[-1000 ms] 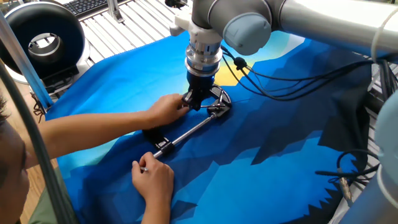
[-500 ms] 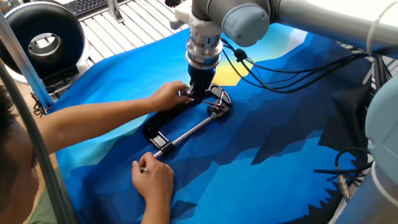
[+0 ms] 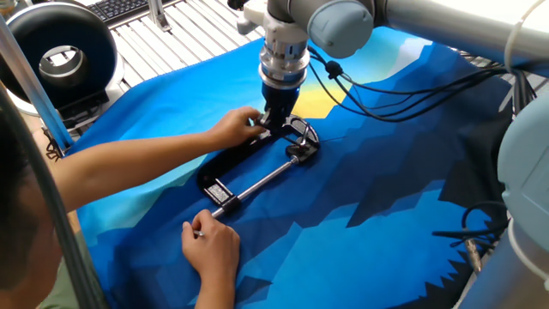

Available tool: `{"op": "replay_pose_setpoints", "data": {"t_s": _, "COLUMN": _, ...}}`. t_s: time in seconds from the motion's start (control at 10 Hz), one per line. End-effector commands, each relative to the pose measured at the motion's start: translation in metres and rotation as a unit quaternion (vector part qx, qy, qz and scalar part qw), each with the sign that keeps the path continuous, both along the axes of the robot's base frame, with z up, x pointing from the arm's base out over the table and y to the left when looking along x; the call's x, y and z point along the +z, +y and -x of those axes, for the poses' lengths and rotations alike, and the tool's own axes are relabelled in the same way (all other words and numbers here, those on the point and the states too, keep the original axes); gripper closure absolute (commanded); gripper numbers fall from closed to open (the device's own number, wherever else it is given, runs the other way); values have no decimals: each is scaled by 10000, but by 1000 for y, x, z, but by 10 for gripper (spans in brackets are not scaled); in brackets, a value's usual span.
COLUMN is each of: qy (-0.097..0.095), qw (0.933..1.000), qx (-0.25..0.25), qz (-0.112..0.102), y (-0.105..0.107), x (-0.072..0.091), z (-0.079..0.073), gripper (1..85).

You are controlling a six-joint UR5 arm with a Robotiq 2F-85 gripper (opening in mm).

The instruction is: Turn the hands of a clock

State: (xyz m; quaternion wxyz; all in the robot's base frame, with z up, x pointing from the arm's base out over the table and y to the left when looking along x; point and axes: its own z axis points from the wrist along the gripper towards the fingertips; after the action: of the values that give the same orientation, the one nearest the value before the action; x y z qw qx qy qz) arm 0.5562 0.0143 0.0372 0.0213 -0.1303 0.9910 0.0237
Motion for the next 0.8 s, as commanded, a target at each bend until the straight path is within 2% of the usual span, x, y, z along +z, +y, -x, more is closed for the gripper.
{"op": "replay_pose_setpoints", "data": {"t_s": 0.0, "qy": -46, "qw": 10000, "qx": 34, "qz": 1, "y": -9, "x": 3, "z": -3, "gripper": 843}}
{"op": "replay_pose_setpoints", "data": {"t_s": 0.5, "qy": -51, "qw": 10000, "qx": -12, "qz": -1, "y": -10, "x": 4, "z": -3, "gripper": 843}}
{"op": "replay_pose_setpoints", "data": {"t_s": 0.7, "qy": -48, "qw": 9999, "qx": -96, "qz": 33, "y": -9, "x": 9, "z": -4, "gripper": 843}}
